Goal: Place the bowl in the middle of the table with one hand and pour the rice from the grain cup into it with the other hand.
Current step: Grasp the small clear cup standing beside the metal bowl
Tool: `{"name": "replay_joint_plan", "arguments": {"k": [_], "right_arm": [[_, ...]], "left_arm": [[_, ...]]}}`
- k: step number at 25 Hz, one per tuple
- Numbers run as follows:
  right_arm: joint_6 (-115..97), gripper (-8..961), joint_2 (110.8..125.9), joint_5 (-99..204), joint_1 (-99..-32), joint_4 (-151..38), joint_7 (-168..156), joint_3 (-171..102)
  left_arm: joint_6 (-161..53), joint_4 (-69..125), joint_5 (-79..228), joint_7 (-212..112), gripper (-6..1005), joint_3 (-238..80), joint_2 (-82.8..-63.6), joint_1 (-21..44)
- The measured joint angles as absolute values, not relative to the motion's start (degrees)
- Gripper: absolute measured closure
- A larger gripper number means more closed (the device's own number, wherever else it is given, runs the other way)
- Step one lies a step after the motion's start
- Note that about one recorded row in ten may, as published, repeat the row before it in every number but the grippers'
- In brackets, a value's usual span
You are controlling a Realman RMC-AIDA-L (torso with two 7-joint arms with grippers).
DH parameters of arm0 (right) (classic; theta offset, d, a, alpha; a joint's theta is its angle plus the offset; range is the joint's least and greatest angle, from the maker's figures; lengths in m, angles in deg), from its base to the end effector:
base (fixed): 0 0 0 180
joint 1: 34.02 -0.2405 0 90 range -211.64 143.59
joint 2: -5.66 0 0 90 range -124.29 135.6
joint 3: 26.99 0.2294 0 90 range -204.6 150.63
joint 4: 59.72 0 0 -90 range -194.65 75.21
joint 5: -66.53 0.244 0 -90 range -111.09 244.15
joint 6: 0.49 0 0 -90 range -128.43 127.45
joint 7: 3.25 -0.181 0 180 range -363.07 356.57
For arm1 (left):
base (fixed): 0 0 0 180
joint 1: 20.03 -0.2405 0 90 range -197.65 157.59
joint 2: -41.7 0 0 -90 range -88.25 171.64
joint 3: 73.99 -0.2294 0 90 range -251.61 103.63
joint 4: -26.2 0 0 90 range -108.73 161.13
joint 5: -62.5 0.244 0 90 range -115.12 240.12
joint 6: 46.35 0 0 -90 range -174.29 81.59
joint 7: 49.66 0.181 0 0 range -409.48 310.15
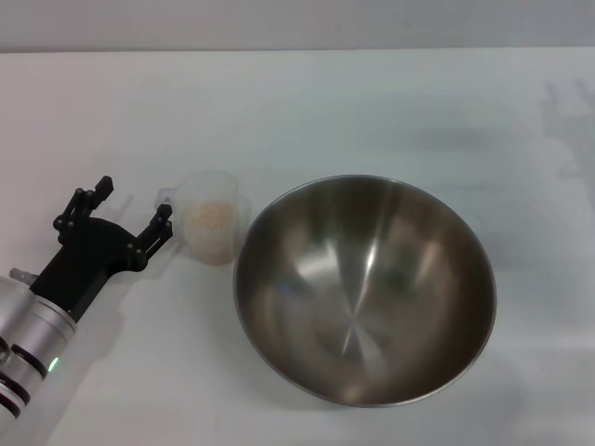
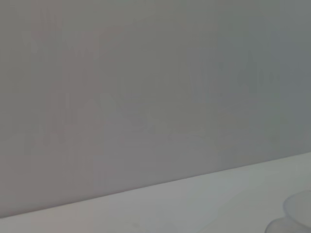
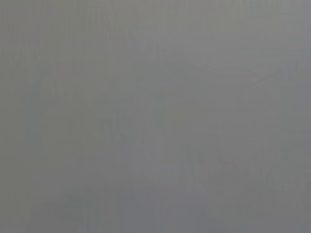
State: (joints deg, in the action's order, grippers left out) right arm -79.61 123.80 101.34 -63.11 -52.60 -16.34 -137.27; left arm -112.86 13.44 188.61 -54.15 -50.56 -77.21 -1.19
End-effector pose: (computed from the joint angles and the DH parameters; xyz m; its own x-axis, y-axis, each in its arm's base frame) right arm 0.2903 0.3942 0.0398 0.6119 0.3292 -0.7192 -0.7304 -0.1138 -0.6735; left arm -0.3217 0.3092 -0.0951 0.7927 0.0707 0.6054 0.5762 -0.4109 -0.7065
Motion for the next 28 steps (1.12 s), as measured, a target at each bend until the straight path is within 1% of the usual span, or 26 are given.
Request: {"name": "replay_joint_plan", "arguments": {"k": [8, 14, 16, 26, 28], "right_arm": [[-79.4, 519, 123.78, 101.3, -63.4, -52.6, -16.3, -137.4], [-79.4, 519, 123.78, 101.3, -63.5, -52.6, -16.3, -137.6], [-79.4, 519, 123.78, 101.3, -63.5, -52.6, -16.3, -137.6], [-79.3, 519, 123.78, 101.3, -63.6, -52.6, -16.3, -137.4], [-79.3, 519, 123.78, 101.3, -63.5, -52.6, -16.3, -137.3]], "left_arm": [[-112.2, 13.0, 188.7, -54.1, 166, -50.0, -77.22, -1.1], [-112.5, 12.0, 188.9, -54.1, 250, -49.9, -77.30, -1.4], [-112.4, 11.9, 188.9, -54.1, 461, -49.9, -77.31, -1.1], [-112.1, 10.7, 188.9, -54.2, 927, -50.1, -77.40, -1.0], [-112.0, 10.6, 188.9, -54.3, 933, -50.1, -77.40, -1.0]]}}
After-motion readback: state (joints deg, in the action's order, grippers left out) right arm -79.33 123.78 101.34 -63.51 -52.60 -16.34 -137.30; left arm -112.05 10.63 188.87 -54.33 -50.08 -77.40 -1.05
